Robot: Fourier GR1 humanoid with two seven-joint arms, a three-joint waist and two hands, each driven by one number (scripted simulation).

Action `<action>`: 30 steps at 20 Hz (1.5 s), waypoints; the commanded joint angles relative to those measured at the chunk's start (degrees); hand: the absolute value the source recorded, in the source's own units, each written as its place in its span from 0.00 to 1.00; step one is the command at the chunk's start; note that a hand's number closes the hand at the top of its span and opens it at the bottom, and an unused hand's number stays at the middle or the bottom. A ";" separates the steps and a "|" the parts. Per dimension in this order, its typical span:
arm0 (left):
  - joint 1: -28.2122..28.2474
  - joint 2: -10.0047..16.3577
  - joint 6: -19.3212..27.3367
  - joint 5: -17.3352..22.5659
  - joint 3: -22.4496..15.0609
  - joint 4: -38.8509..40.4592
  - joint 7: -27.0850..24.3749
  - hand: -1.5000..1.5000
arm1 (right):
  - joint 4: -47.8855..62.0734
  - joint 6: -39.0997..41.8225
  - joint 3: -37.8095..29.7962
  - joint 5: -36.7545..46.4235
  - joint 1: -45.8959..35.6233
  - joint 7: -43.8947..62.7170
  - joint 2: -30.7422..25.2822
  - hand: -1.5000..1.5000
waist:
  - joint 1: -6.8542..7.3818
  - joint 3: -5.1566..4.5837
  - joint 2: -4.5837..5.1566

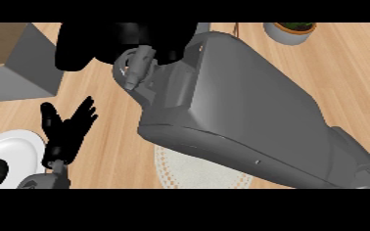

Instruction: Pick the tomato from the placemat and place it in the tiered shelf

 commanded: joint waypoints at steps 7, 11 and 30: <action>1.02 0.89 -1.43 -0.54 0.47 -0.54 -0.67 0.50 | 12.97 5.43 -9.19 -1.01 -3.82 -6.36 -2.58 1.00 | 0.43 0.02 0.22; 0.80 1.24 -3.19 0.69 1.40 0.65 -1.77 0.50 | 22.73 6.98 -12.19 -3.15 -5.27 -14.94 -4.08 1.00 | 1.10 -0.03 0.59; -1.93 -1.34 -1.26 -1.53 0.17 0.77 0.41 0.50 | 50.34 -1.64 -18.04 3.68 -12.19 -34.65 -3.18 1.00 | 1.97 -0.03 0.87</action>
